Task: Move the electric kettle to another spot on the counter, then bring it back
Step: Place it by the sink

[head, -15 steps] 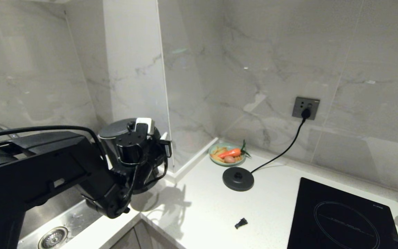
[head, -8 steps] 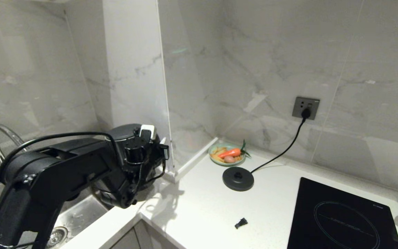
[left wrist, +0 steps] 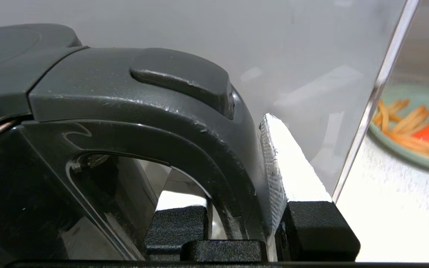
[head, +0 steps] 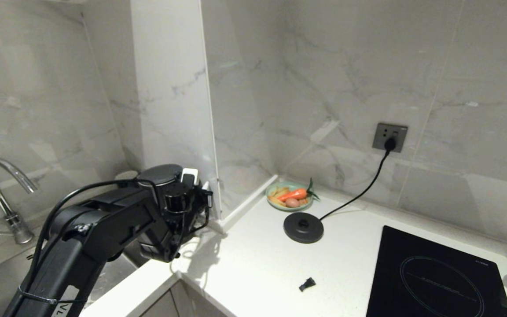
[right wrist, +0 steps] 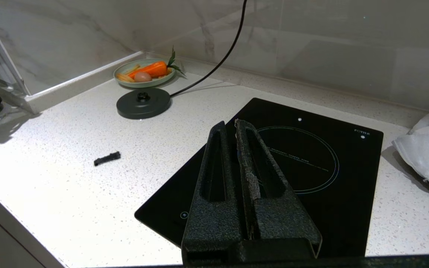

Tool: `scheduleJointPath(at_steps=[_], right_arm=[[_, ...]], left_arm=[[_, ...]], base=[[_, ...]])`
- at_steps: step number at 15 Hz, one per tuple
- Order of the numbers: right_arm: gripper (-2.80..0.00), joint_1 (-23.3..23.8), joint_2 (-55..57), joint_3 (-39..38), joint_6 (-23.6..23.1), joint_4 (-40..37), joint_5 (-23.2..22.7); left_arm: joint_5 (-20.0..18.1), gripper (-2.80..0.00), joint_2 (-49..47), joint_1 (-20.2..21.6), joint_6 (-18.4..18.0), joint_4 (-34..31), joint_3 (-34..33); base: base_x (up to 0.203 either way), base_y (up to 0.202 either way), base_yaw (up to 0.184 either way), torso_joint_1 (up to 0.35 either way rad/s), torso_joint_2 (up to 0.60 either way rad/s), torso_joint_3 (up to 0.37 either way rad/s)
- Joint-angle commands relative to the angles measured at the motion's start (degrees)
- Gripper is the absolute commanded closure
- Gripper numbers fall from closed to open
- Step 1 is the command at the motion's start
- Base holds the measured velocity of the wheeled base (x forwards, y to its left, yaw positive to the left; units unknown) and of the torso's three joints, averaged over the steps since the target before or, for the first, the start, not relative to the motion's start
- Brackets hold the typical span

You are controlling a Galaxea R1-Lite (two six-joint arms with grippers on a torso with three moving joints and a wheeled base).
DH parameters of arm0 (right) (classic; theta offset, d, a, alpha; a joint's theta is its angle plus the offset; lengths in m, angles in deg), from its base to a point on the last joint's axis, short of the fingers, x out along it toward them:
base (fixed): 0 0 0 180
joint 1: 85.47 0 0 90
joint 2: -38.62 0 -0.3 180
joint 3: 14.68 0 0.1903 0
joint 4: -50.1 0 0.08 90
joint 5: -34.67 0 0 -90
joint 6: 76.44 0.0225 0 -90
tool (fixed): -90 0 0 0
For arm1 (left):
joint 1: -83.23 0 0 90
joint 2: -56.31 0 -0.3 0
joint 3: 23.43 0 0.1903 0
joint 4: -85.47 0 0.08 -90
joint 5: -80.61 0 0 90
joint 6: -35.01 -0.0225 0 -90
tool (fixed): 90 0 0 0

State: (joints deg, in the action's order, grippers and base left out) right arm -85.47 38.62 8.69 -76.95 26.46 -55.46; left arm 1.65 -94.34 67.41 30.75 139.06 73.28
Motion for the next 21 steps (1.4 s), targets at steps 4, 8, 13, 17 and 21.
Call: scheduleJointPath(at_steps=[4,8,13,17,21], right_arm=[[0.00,0.0,0.0,0.0,-0.1,0.1,0.0],[0.00,0.0,0.0,0.0,0.0,0.1,0.0],[0.00,0.0,0.0,0.0,0.0,0.1,0.0],[0.00,0.0,0.0,0.0,0.0,0.1,0.0],[0.00,0.0,0.0,0.0,0.0,0.1,0.0]], left_arm=[[0.2,0.00,-0.8,1.9,-2.4,0.1,-0.1],[0.0,0.00,-1.4,2.6,-2.4,0.1,0.3],[-0.1,0.00,-1.4,1.9,-2.4,0.0,0.9],[0.0,0.00,-1.5,1.7,-2.4,-1.3,1.0],[0.7,-2.80,-1.8,1.6,-3.3,-1.8,1.4]], base=[[0.000,0.000,0.000,0.000,0.00,0.000],[0.000,0.000,0.000,0.000,0.00,0.000],[0.000,0.000,0.000,0.000,0.00,0.000],[0.000,0.000,0.000,0.000,0.00,0.000],[0.000,0.000,0.000,0.000,0.00,0.000]])
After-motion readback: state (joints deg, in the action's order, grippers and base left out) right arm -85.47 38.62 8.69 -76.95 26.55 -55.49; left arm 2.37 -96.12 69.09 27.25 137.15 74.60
